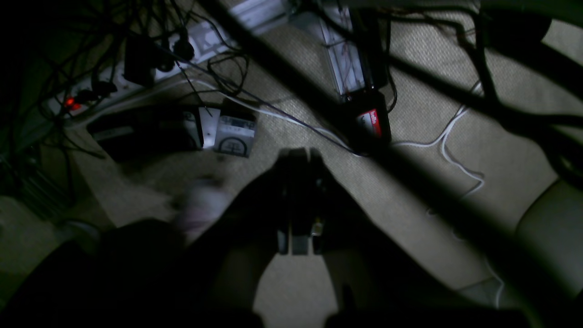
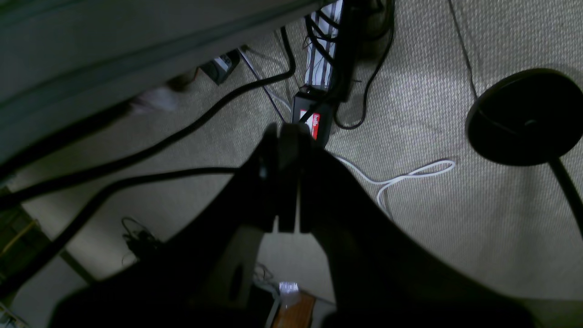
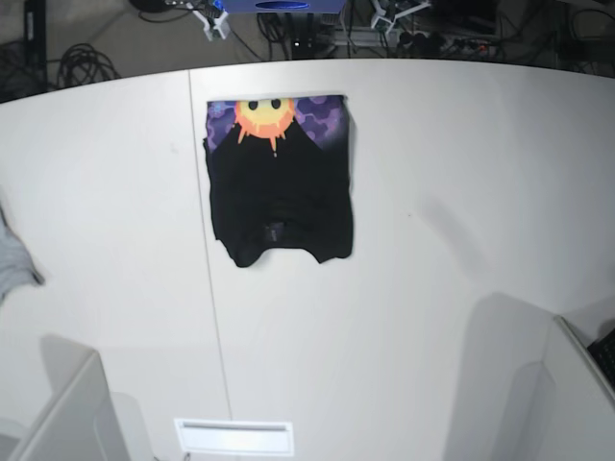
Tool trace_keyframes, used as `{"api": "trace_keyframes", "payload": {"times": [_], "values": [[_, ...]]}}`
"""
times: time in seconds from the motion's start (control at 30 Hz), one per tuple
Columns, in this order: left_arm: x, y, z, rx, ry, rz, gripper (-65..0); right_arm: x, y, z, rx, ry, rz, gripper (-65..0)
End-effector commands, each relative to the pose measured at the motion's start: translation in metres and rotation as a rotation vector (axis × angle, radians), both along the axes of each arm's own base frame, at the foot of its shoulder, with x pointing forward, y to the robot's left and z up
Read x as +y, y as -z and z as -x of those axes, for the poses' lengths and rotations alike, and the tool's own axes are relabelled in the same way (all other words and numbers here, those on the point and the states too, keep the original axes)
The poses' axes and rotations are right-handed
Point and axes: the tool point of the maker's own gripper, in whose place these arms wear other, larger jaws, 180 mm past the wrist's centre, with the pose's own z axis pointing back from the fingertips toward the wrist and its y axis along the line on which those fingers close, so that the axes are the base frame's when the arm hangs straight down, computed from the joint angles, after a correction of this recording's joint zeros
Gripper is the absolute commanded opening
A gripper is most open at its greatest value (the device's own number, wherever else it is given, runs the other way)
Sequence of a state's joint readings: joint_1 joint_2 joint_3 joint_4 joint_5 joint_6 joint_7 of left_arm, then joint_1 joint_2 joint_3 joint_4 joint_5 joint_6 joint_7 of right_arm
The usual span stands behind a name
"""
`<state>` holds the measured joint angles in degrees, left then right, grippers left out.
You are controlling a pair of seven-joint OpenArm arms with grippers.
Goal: Fold the T-shirt properly
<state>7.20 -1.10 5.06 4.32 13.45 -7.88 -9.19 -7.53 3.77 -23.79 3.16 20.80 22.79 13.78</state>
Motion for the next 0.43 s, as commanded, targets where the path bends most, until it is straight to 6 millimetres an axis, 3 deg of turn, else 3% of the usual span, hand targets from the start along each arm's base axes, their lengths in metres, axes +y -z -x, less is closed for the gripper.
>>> {"api": "trace_keyframes", "payload": {"times": [0.0, 0.4], "values": [[-0.0014, -0.0001, 0.0033, 0.011, 0.002, 0.004, -65.0, -0.0043, -0.0005, 0.0062, 0.009, 0.000, 0.004, -65.0], [-0.0018, 0.0000, -0.0007, 0.000, 0.002, 0.006, -65.0, -0.0043, -0.0007, 0.0082, 0.012, 0.000, 0.004, -65.0]]}}
